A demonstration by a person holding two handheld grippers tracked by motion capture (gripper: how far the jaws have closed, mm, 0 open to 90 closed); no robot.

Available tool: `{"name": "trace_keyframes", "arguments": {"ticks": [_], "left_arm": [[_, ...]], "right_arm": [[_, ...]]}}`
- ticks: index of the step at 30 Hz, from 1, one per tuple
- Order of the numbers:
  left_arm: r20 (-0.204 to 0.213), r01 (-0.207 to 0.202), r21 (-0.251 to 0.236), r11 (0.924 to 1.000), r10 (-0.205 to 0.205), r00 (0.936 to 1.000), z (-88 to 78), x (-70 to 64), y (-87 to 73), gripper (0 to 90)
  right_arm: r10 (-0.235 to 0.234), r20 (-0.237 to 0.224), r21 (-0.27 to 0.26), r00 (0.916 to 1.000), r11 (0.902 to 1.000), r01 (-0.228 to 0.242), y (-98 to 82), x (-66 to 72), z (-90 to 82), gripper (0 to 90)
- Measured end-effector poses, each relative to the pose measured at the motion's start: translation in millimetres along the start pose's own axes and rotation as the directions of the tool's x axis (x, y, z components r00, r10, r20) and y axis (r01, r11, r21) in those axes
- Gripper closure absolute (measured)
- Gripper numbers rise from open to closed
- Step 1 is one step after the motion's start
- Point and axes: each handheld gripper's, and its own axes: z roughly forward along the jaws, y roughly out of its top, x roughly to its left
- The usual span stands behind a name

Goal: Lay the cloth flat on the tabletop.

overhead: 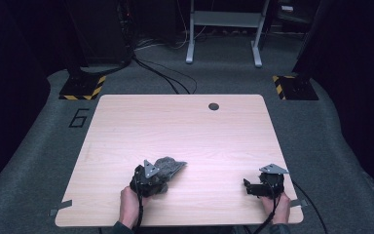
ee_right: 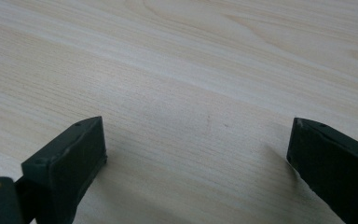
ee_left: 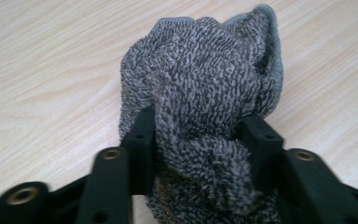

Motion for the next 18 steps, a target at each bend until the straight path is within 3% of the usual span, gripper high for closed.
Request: {"name": "trace_keyframes", "arguments": {"ticks": [2,3,5,9,13,18], "left_arm": [[0.017,0.027,-0.028,0.9992,-0.027,0.9995,-1.5,5.0,-1.8,63.9],[0.017,0.027,-0.028,0.9992,-0.027,0.9995,-1.5,5.0,-1.8,64.8],[0.042,0.076,-0.069,0.9947,-0.074,0.9964,-5.2,10.9,-2.1,66.2],[0.078,0.113,-0.092,0.9893,-0.106,0.9913,-11.3,15.4,1.2,66.6],[0.094,0.118,-0.121,0.9857,-0.107,0.9898,-18.6,13.0,10.4,66.4],[0.115,0.071,-0.136,0.9882,-0.055,0.9919,-18.3,0.7,26.5,65.5]], "right_arm": [[0.000,0.000,0.000,1.0000,1.0000,0.000,0.0,0.0,0.0,3.8],[0.000,0.000,0.000,1.0000,1.0000,0.000,0.0,0.0,0.0,3.8],[0.000,0.000,0.000,1.0000,1.0000,0.000,0.0,0.0,0.0,3.8],[0.000,0.001,-0.001,1.0000,1.0000,0.000,0.0,0.1,0.0,3.9],[0.000,0.001,0.000,1.0000,1.0000,0.000,0.0,0.1,0.0,3.9],[0.000,0.000,0.000,1.0000,1.0000,0.000,0.0,0.0,0.0,4.0]]}}
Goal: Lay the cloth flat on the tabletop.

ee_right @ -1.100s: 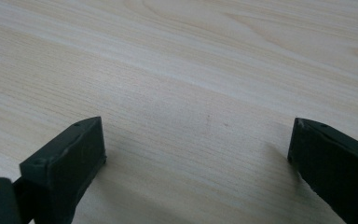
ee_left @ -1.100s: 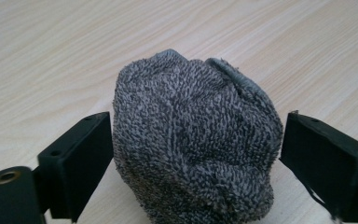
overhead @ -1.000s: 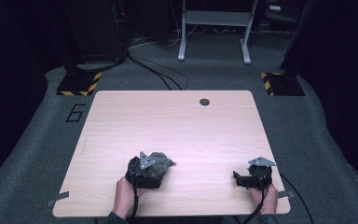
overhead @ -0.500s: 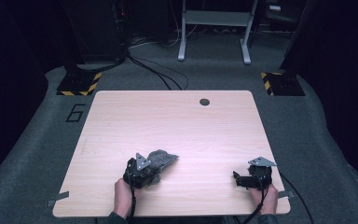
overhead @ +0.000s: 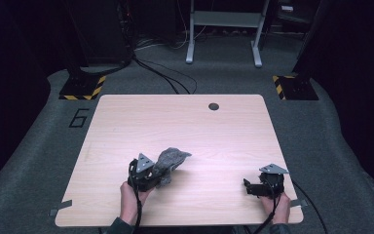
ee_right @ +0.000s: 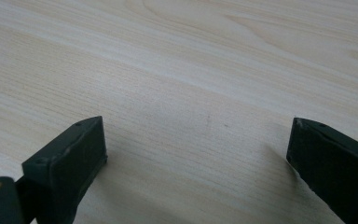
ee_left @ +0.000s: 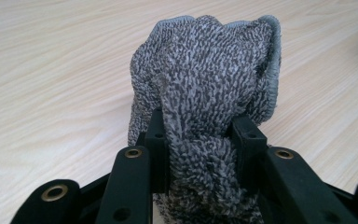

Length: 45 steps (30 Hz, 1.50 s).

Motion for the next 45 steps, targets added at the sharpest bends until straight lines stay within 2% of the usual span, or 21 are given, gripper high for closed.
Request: {"name": "trace_keyframes", "arguments": {"ticks": [9,11,17,20,22,24,25,26,28,29,30,33,34,35,36,39,40,42,43,44,45], "left_arm": [[0.065,-0.049,0.008,0.9987,0.049,0.9967,22.1,-23.0,10.0,63.8],[0.104,-0.062,0.020,0.9979,0.060,0.9927,31.4,-31.5,11.0,63.2],[0.154,-0.083,0.040,0.9958,0.076,0.9852,47.9,-45.1,9.7,61.3],[0.171,-0.097,0.072,0.9926,0.084,0.9817,58.4,-47.0,7.9,57.8],[0.163,-0.104,0.088,0.9907,0.088,0.9827,61.4,-47.8,7.8,54.5],[0.170,-0.096,0.090,0.9913,0.080,0.9823,60.0,-49.8,9.0,44.7],[0.147,-0.110,0.085,0.9902,0.097,0.9844,57.8,-51.6,10.4,39.6],[0.146,-0.123,0.075,0.9895,0.111,0.9830,52.6,-55.0,14.4,33.6],[0.132,-0.129,0.067,0.9894,0.119,0.9841,50.1,-57.4,16.8,31.3],[0.113,-0.158,0.051,0.9862,0.151,0.9820,45.6,-62.7,22.1,27.4],[0.113,-0.158,0.051,0.9862,0.151,0.9820,45.6,-62.7,22.1,26.7],[0.102,-0.205,0.044,0.9778,0.200,0.9746,42.4,-71.7,28.9,25.7],[0.103,-0.233,0.043,0.9715,0.228,0.9682,41.9,-77.3,32.1,25.6],[0.103,-0.233,0.043,0.9715,0.228,0.9682,41.9,-77.3,32.1,25.6],[0.115,-0.261,0.051,0.9639,0.254,0.9603,43.8,-84.5,35.6,25.6],[0.119,-0.288,0.057,0.9560,0.280,0.9527,47.0,-90.8,37.3,25.9],[0.116,-0.318,0.066,0.9456,0.310,0.9438,50.7,-95.8,38.4,26.1],[0.112,-0.341,0.071,0.9375,0.332,0.9366,53.9,-100.6,39.3,27.3],[0.112,-0.341,0.071,0.9375,0.332,0.9366,53.9,-100.6,39.3,27.7],[0.114,-0.360,0.075,0.9300,0.351,0.9296,55.9,-104.5,40.5,27.7],[0.123,-0.367,0.073,0.9273,0.357,0.9260,57.1,-107.9,41.5,29.0]], "right_arm": [[0.000,0.000,0.000,1.0000,1.0000,0.000,0.0,0.0,0.0,4.1],[-0.001,0.000,-0.001,1.0000,1.0000,0.001,0.0,0.0,0.0,4.1],[-0.001,0.001,-0.001,1.0000,1.0000,0.001,0.0,0.1,-0.1,4.1],[-0.002,0.001,-0.001,1.0000,1.0000,0.002,-0.1,0.1,-0.1,4.2],[-0.001,0.001,-0.001,1.0000,1.0000,0.001,-0.1,0.1,-0.2,4.2],[0.004,0.001,0.000,1.0000,1.0000,-0.004,-0.2,0.7,-0.3,4.2],[0.005,0.001,0.000,1.0000,1.0000,-0.005,-0.2,0.7,-0.3,4.2],[0.005,0.001,0.000,1.0000,1.0000,-0.005,-0.2,0.7,-0.3,4.2],[0.004,0.001,0.000,1.0000,1.0000,-0.004,-0.2,0.7,-0.3,4.2],[0.000,0.001,0.001,1.0000,1.0000,0.000,-0.2,0.7,-0.4,4.3],[0.000,0.001,0.001,1.0000,1.0000,0.000,-0.2,0.7,-0.4,4.3],[0.000,0.001,0.001,1.0000,1.0000,0.000,-0.2,0.7,-0.4,4.2],[0.000,0.001,0.000,1.0000,1.0000,0.000,-0.3,0.7,-0.4,4.3],[0.000,0.000,0.000,1.0000,1.0000,0.000,-0.3,0.7,-0.4,4.3],[0.000,0.000,0.000,1.0000,1.0000,0.000,-0.3,0.7,-0.4,4.3],[0.000,-0.001,0.001,1.0000,1.0000,0.000,-0.3,0.6,-0.5,4.5],[0.001,-0.001,0.001,1.0000,1.0000,-0.001,-0.3,0.7,-0.5,4.5],[0.000,-0.001,0.000,1.0000,1.0000,0.000,-0.3,0.6,-0.5,4.6],[0.000,-0.001,0.000,1.0000,1.0000,0.000,-0.3,0.6,-0.5,4.6],[0.000,-0.001,0.000,1.0000,1.0000,0.000,-0.3,0.6,-0.5,4.6],[0.001,-0.002,0.001,1.0000,1.0000,-0.001,-0.3,0.6,-0.5,4.6]]}}
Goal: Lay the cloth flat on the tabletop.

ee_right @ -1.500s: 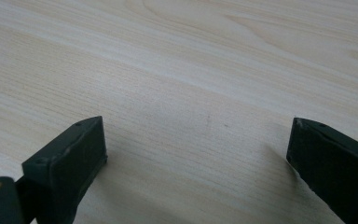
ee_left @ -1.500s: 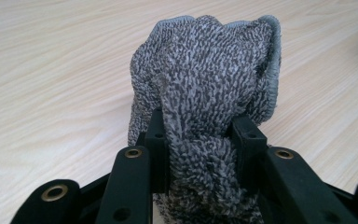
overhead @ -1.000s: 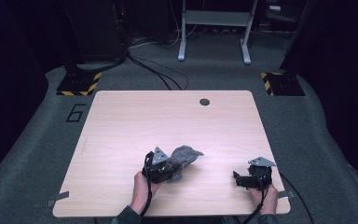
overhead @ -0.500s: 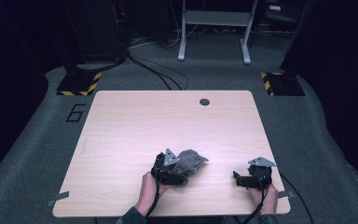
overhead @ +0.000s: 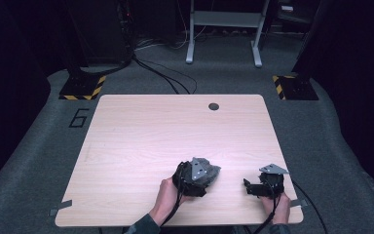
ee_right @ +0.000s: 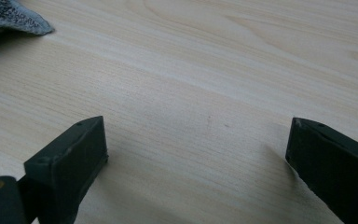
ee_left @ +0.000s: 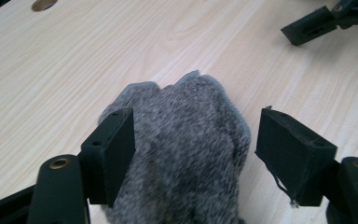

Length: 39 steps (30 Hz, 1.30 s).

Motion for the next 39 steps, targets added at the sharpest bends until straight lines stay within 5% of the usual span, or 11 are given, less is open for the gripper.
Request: {"name": "trace_keyframes", "arguments": {"ticks": [6,15,23,30,39], "left_arm": [[0.047,-0.067,0.007,0.9977,0.066,0.9967,11.6,-17.6,10.5,36.7],[0.081,-0.045,0.117,0.9921,0.036,0.9961,40.6,-17.3,4.3,46.4],[0.098,-0.036,0.162,0.9861,0.020,0.9950,52.0,-17.6,-3.7,57.4],[0.107,-0.018,0.150,0.9885,0.002,0.9943,52.4,-14.9,-7.2,77.3],[0.110,0.034,0.060,0.9976,-0.040,0.9931,34.5,-4.2,-3.5,84.8]], "right_arm": [[-0.001,0.000,0.000,1.0000,1.0000,0.001,0.0,0.1,0.0,4.6],[-0.001,0.000,-0.001,1.0000,1.0000,0.001,-0.1,0.1,-0.1,4.8],[-0.002,0.001,-0.002,1.0000,1.0000,0.002,-0.1,0.2,-0.1,4.8],[-0.001,0.000,-0.001,1.0000,1.0000,0.001,-0.1,0.1,-0.1,4.8],[0.000,-0.001,0.000,1.0000,1.0000,0.000,0.0,0.0,-0.1,4.8]]}}
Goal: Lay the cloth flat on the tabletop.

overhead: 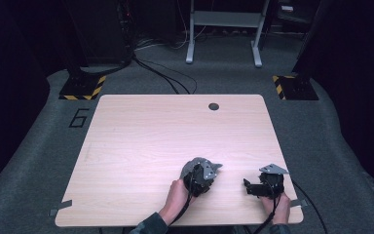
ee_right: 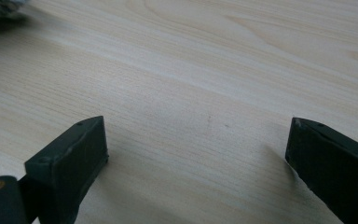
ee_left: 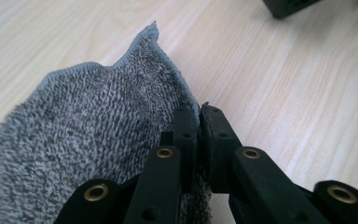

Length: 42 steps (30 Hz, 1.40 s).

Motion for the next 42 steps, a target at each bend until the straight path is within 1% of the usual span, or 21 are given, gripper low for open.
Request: {"name": "trace_keyframes", "arguments": {"ticks": [2,5,9,13,16,17,18,22,25,26,28,29,30,32,33,35,36,38,39,41,42], "left_arm": [[0.003,0.016,-0.032,0.9994,-0.016,0.9999,-10.1,4.9,1.2,84.9],[-0.002,0.020,-0.046,0.9988,-0.020,0.9998,-16.8,7.8,2.3,84.9],[-0.003,0.053,-0.098,0.9938,-0.053,0.9986,-32.2,15.2,4.8,84.9],[0.014,0.087,-0.158,0.9835,-0.086,0.9962,-48.5,21.6,8.1,84.8],[0.026,0.106,-0.215,0.9708,-0.102,0.9944,-66.2,24.1,11.6,84.7],[0.026,0.106,-0.215,0.9708,-0.102,0.9944,-66.2,24.1,11.6,84.7],[0.031,0.113,-0.227,0.9672,-0.109,0.9936,-71.0,25.9,11.6,84.7],[-0.001,0.139,-0.233,0.9624,-0.144,0.9896,-76.2,37.3,4.6,84.0],[-0.011,0.179,-0.233,0.9558,-0.186,0.9825,-79.2,46.1,-5.4,83.3],[-0.020,0.199,-0.240,0.9501,-0.210,0.9774,-83.5,50.8,-13.0,82.7],[-0.029,0.207,-0.244,0.9476,-0.220,0.9750,-84.7,52.6,-16.0,82.5],[-0.042,0.231,-0.236,0.9439,-0.247,0.9680,-88.2,59.8,-25.1,81.6],[-0.042,0.231,-0.236,0.9439,-0.247,0.9680,-88.2,59.8,-25.1,81.3],[-0.062,0.253,-0.237,0.9381,-0.274,0.9597,-89.6,65.7,-33.3,81.1],[-0.067,0.253,-0.227,0.9403,-0.275,0.9591,-90.6,69.0,-37.0,80.9],[-0.083,0.284,-0.217,0.9339,-0.307,0.9479,-91.2,75.7,-47.9,79.5],[-0.083,0.284,-0.217,0.9339,-0.307,0.9479,-91.2,75.7,-47.9,79.0],[-0.092,0.300,-0.211,0.9304,-0.324,0.9416,-91.1,80.7,-55.3,78.8],[-0.095,0.315,-0.205,0.9265,-0.339,0.9358,-91.1,83.6,-60.3,78.4],[-0.101,0.330,-0.192,0.9243,-0.353,0.9301,-91.0,87.7,-67.0,77.3],[-0.110,0.347,-0.177,0.9211,-0.369,0.9231,-91.5,92.3,-74.1,75.3]], "right_arm": [[-0.002,-0.001,0.000,1.0000,1.0000,0.002,0.1,-0.4,0.1,4.8],[0.003,-0.001,-0.001,1.0000,1.0000,-0.003,0.1,-0.3,0.2,4.9],[0.003,-0.002,0.000,1.0000,1.0000,-0.003,0.1,-0.5,0.2,4.9],[0.005,-0.003,-0.001,1.0000,1.0000,-0.005,0.1,-0.6,0.4,4.9],[0.010,-0.003,0.000,0.9999,1.0000,-0.010,0.1,-0.4,0.3,4.9],[0.010,-0.003,0.001,0.9999,0.9999,-0.010,0.1,-0.5,0.3,4.9],[0.010,-0.003,0.001,0.9999,0.9999,-0.010,0.1,-0.5,0.3,4.9],[0.013,-0.005,0.004,0.9999,0.9999,-0.013,0.1,-0.8,0.4,4.9],[0.019,-0.009,0.004,0.9998,0.9998,-0.019,0.1,-1.1,0.3,5.2],[0.015,-0.010,0.005,0.9998,0.9999,-0.015,-0.1,-0.8,-0.2,6.8],[0.010,-0.011,0.001,0.9999,1.0000,-0.010,-0.5,-0.6,-0.7,7.1],[0.015,-0.005,0.000,0.9999,0.9999,-0.015,-0.5,0.7,-1.0,7.2],[0.015,-0.005,0.000,0.9999,0.9999,-0.015,-0.5,0.7,-1.0,7.2],[0.015,-0.006,-0.003,0.9999,0.9999,-0.015,-0.6,-0.3,-0.4,7.2],[0.018,-0.007,0.010,0.9998,0.9998,-0.018,0.1,-0.2,-1.0,7.2],[0.034,-0.001,0.020,0.9994,0.9992,-0.034,1.8,0.8,-1.0,7.6],[0.034,-0.001,0.020,0.9994,0.9992,-0.034,1.8,0.8,-1.0,7.6],[0.035,-0.005,0.022,0.9994,0.9991,-0.035,3.2,2.0,-0.6,10.4],[0.039,-0.002,0.022,0.9992,0.9990,-0.039,4.3,3.1,-0.5,13.0],[0.050,-0.021,0.027,0.9985,0.9984,-0.050,8.3,7.2,0.2,14.2],[0.047,-0.044,0.024,0.9979,0.9986,-0.046,14.1,11.4,0.9,15.0]]}}
